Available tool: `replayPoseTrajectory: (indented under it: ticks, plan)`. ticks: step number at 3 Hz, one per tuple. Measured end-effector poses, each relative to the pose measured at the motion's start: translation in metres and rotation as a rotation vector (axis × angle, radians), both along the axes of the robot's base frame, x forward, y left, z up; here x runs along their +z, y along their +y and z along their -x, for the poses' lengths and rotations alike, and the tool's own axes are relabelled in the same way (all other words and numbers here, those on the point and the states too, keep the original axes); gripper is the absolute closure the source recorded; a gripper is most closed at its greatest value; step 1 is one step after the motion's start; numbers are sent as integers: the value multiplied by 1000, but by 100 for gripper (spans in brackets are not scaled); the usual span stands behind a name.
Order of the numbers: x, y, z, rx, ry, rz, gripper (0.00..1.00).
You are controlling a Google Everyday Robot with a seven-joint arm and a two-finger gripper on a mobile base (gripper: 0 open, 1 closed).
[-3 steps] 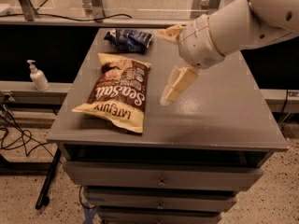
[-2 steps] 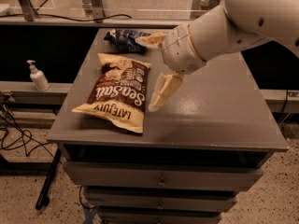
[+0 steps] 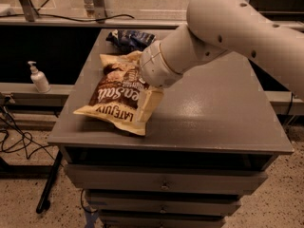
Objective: Pick brown chip bag
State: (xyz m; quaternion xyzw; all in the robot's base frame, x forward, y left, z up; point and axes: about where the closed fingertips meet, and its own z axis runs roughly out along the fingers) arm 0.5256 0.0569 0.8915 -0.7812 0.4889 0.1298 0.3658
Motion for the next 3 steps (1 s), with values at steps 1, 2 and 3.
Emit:
replayPoseTrajectory:
  ticks: [1,2,3]
  plan:
    - [-23,9,0,4,35,41,18]
    - [-34,13,-2,-3,65,62,41]
    - [-39,14,-4,-16,87,77,65]
